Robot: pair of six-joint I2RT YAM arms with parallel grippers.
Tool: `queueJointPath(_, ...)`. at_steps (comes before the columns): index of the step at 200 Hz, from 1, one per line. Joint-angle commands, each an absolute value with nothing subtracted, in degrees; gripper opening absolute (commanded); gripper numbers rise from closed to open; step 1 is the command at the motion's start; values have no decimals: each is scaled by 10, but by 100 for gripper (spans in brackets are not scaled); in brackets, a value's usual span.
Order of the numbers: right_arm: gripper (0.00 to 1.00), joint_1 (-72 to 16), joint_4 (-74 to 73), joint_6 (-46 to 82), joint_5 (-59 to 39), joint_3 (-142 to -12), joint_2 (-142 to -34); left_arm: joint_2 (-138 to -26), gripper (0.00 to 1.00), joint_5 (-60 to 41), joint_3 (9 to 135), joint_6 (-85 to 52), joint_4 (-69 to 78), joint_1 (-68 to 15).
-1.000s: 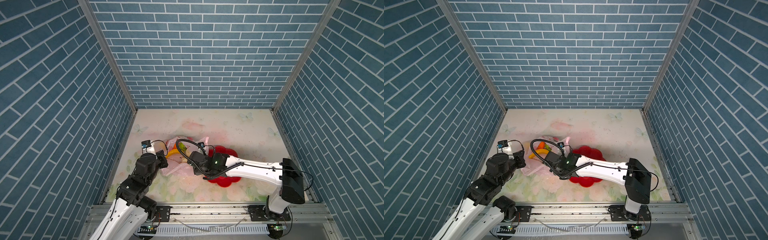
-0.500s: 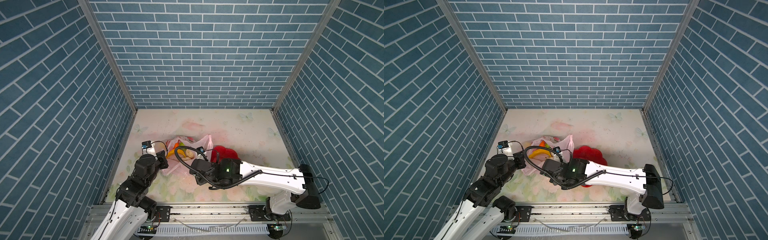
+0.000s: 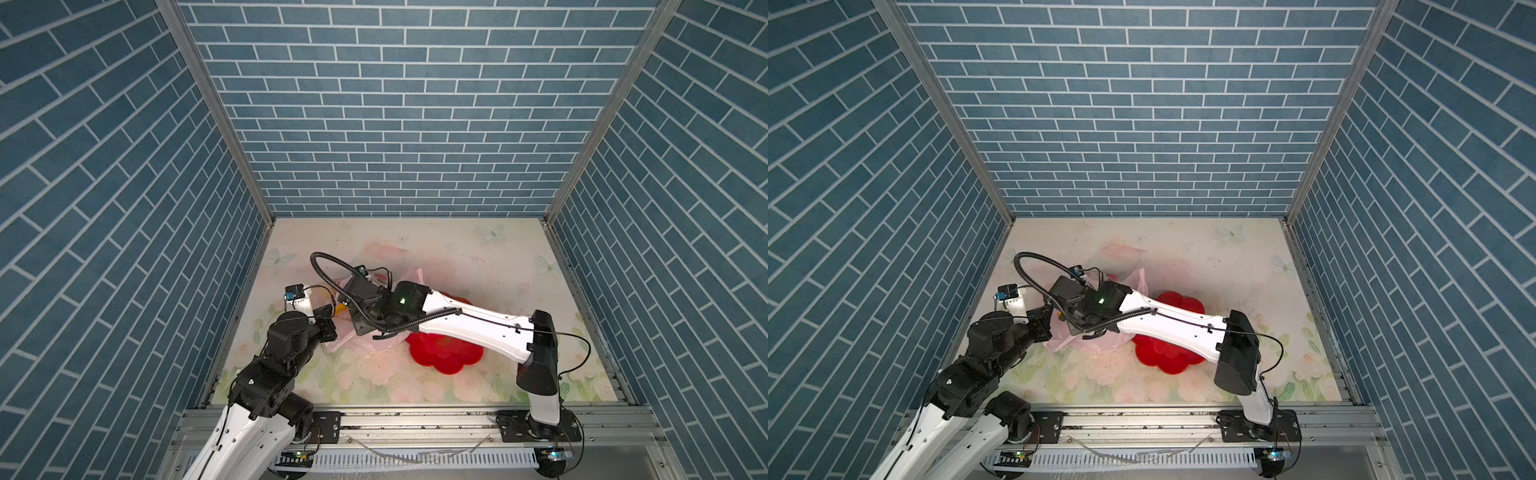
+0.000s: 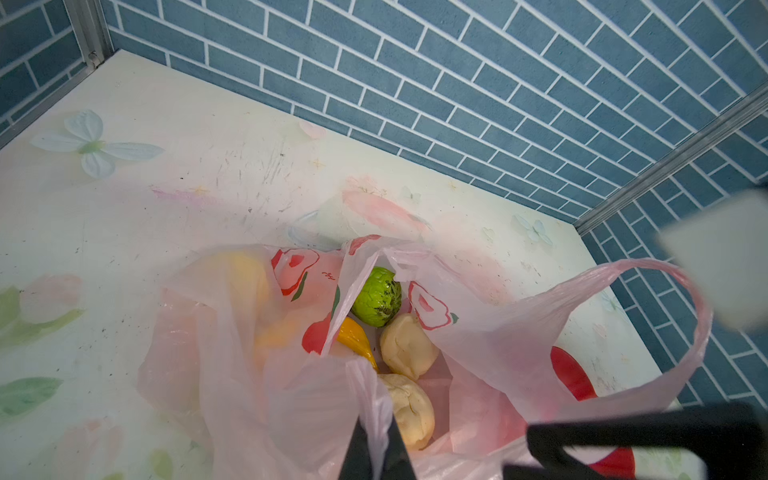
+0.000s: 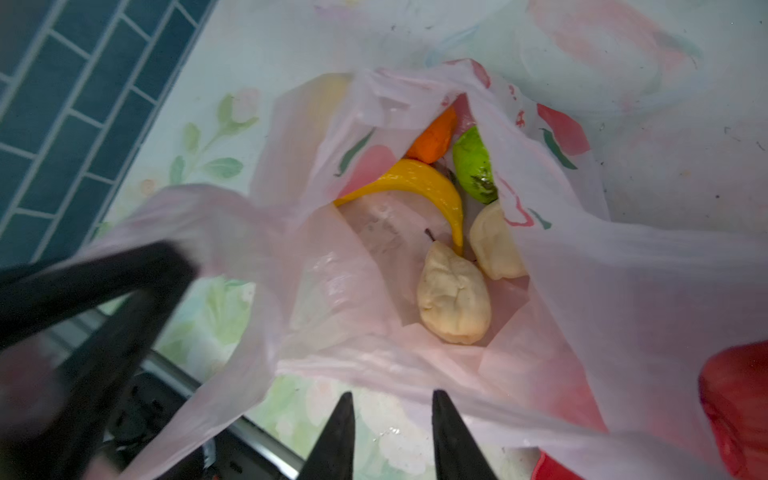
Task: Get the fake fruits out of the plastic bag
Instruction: 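Release the handle and reach the right gripper down toward the pale pear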
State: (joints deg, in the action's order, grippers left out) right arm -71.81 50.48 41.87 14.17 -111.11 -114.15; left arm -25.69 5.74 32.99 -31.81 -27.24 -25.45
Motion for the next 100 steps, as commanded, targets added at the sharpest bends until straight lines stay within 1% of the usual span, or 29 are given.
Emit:
queueJointPath(1,31,-692,506,397,98,-1114,-1152,-254,7,57,342,-321,-301,-251)
queueJointPath(47,30,-667,484,367,55,-1051,-1158,-276,7,49,357,-312,-299,-252)
queueJointPath(100,28,-670,465,377,0,-979,-1145,-256,7,57,365,-314,-331,-252)
